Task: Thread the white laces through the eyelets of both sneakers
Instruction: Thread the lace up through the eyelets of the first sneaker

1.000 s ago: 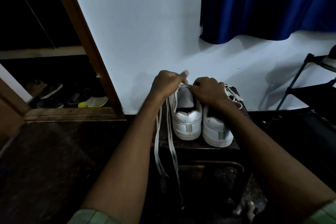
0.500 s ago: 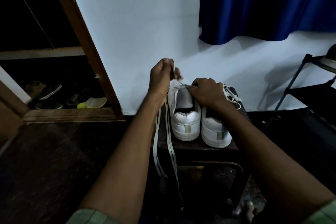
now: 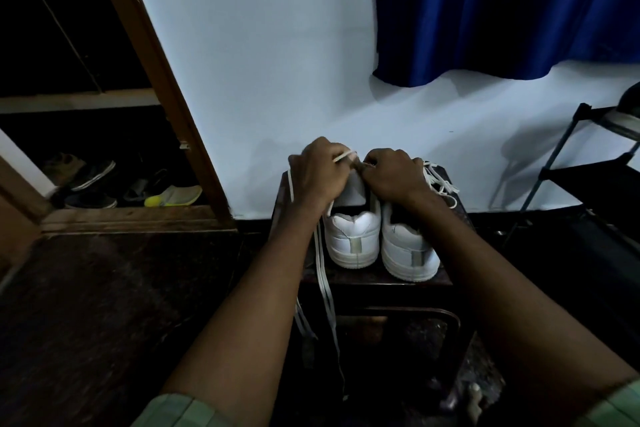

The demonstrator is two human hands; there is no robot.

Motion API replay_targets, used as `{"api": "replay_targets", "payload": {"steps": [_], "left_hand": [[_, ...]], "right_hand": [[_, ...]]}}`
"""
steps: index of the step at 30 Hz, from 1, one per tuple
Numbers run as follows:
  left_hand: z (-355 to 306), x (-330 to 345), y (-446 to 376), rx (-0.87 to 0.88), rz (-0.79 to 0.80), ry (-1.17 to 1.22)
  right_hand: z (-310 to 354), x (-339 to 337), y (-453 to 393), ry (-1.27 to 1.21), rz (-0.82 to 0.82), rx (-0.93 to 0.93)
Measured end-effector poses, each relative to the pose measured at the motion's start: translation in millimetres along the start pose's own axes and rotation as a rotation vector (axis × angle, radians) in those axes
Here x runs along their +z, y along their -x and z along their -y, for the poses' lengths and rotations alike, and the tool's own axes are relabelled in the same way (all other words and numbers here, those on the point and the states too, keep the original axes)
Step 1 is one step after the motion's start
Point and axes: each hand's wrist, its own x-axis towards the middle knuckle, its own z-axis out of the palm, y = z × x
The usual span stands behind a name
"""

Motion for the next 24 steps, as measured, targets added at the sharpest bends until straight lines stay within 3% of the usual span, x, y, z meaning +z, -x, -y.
{"api": "replay_targets", "payload": {"steps": [2, 4, 6, 7, 12, 15, 17, 19, 21, 24], "left_hand": [[-1, 0, -2, -0.168, -0.053, 0.469], [-3, -4, -6, -0.416, -0.128, 1.082], [2, -5, -12, -0.552, -0.135, 1.41], [5, -5, -14, -0.551, -0.119, 1.352], [10, 4, -3, -0.153, 0.094, 0.095], [13, 15, -2, 0.039, 0.181, -0.276], [18, 19, -6, 0.092, 0.147, -0.38], [19, 24, -9, 0.102, 0.066, -0.346], [14, 25, -7, 0.07, 0.012, -0.156], [6, 18, -10, -0.201, -0.035, 0.677]], "right_hand": [[-1, 0, -1, -0.003, -0.005, -0.003], [-2, 0, -1, -0.01, -0.001, -0.004], [-1, -1, -1, -0.009, 0.001, -0.006], [-1, -1, -1, -0.008, 0.002, -0.007], [1, -2, 1, -0.003, 0.004, -0.015], [2, -5, 3, -0.005, 0.019, -0.014], [1, -5, 4, -0.005, 0.025, -0.011], [0, -4, 3, -0.005, 0.024, -0.007], [0, -3, 2, -0.01, 0.024, -0.002], [-1, -1, 1, 0.0, 0.016, -0.001]]}}
